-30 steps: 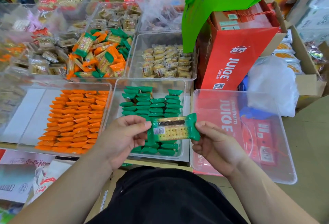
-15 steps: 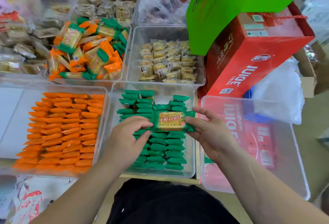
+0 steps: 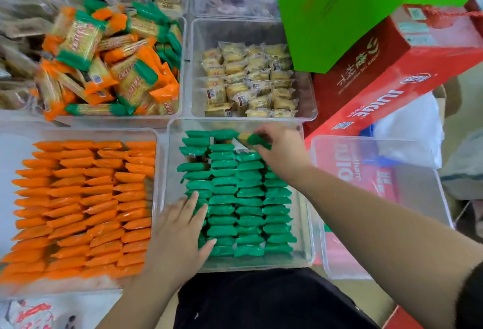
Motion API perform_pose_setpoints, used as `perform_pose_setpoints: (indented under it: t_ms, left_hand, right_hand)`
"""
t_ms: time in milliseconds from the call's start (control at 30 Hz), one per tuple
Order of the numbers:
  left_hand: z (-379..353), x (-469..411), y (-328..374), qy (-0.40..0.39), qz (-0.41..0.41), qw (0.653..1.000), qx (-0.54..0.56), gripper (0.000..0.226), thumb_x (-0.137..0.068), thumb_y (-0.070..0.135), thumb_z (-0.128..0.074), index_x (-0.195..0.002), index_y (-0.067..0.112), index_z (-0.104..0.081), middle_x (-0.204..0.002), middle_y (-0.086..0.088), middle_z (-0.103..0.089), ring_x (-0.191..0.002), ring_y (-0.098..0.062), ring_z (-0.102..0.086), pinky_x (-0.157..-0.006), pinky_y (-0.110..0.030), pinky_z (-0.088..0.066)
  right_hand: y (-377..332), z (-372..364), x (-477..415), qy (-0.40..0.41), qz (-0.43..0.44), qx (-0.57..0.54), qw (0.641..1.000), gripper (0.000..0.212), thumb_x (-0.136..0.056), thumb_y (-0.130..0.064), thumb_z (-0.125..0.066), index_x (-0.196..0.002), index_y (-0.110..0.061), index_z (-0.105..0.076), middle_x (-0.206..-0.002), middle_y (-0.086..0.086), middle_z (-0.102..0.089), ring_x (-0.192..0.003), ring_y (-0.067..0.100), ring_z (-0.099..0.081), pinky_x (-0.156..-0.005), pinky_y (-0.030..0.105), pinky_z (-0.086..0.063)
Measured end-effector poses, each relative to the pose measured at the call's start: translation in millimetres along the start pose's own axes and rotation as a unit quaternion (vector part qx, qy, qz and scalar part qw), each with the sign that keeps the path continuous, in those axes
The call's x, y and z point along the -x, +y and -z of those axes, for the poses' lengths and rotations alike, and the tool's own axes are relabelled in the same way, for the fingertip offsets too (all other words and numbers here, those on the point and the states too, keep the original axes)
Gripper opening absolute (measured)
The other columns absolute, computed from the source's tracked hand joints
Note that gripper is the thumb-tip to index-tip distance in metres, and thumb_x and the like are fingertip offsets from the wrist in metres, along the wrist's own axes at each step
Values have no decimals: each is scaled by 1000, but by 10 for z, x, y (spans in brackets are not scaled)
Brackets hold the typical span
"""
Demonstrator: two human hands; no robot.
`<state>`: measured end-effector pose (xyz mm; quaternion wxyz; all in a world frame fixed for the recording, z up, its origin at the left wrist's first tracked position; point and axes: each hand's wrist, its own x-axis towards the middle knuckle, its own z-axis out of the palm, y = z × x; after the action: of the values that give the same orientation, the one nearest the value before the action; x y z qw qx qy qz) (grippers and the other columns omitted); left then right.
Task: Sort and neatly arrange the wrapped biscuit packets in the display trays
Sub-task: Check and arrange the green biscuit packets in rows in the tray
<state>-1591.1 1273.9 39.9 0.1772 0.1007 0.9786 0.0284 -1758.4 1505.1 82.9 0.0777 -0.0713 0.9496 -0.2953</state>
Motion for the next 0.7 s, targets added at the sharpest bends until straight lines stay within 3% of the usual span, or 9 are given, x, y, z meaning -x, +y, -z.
perform_pose_setpoints:
  t_ms: [200, 300, 400, 500, 567, 700]
  left_hand:
    - [-28, 21, -31, 9, -16, 1000, 8, 71, -80, 59, -58, -134, 13, -63, -151, -15, -47, -135, -34, -47, -119, -44, -10]
    - [-26, 17, -23, 13, -24, 1000, -1, 68, -82, 54, -57, -134, 12, -63, -150, -17, -47, -135, -36, -47, -120, -46, -9]
    - [-25, 7, -7, 12, -23, 1000, -12, 66, -82, 50, -65, -136, 12, -61, -152, -17, -45, -137, -35, -46, -118, -50, -17]
    - [-4, 18, -10, 5, -29, 999, -17, 70, -81, 50, -69, -139, 11, -58, -153, -18, -43, -138, -36, -44, -118, -50, -16]
    - [15, 5, -39, 2, -37, 999, -16, 70, -84, 50, -67, -141, 12, -56, -155, -18, -41, -140, -35, -43, -120, -49, -14]
    - [16, 82, -121, 37, -63, 997, -29, 61, -85, 48, -67, -132, 10, -65, -147, -16, -51, -137, -34, -47, -118, -50, -18]
  right_hand:
    - [89, -263, -73, -54, 80, 188, 977, 22, -84, -12, -70, -103, -18, -76, -102, 3, -74, -105, 30, -60, -92, 41, -46]
    - [88, -314, -52, -52, 71, 242, 966, 29, -92, -19, -60, -116, -29, -73, -114, -8, -73, -120, 23, -52, -96, 42, -35]
    - [33, -320, 5, -154, 49, 291, 943, 53, -96, -17, -46, -146, -36, -47, -150, -14, -48, -144, 24, -27, -112, 50, -19]
    - [-40, -254, 93, -205, 38, 295, 932, 62, -99, -22, -41, -157, -34, -22, -164, -13, -25, -153, 26, -5, -119, 57, -9]
    - [-74, -192, 196, -182, 37, 264, 947, 59, -101, -28, -43, -157, -33, -24, -163, -10, -27, -153, 25, -8, -120, 53, -11]
    - [-132, -139, 657, -146, 42, 186, 971, 50, -98, -37, -55, -147, -29, -47, -148, -4, -49, -139, 25, -33, -118, 43, -25]
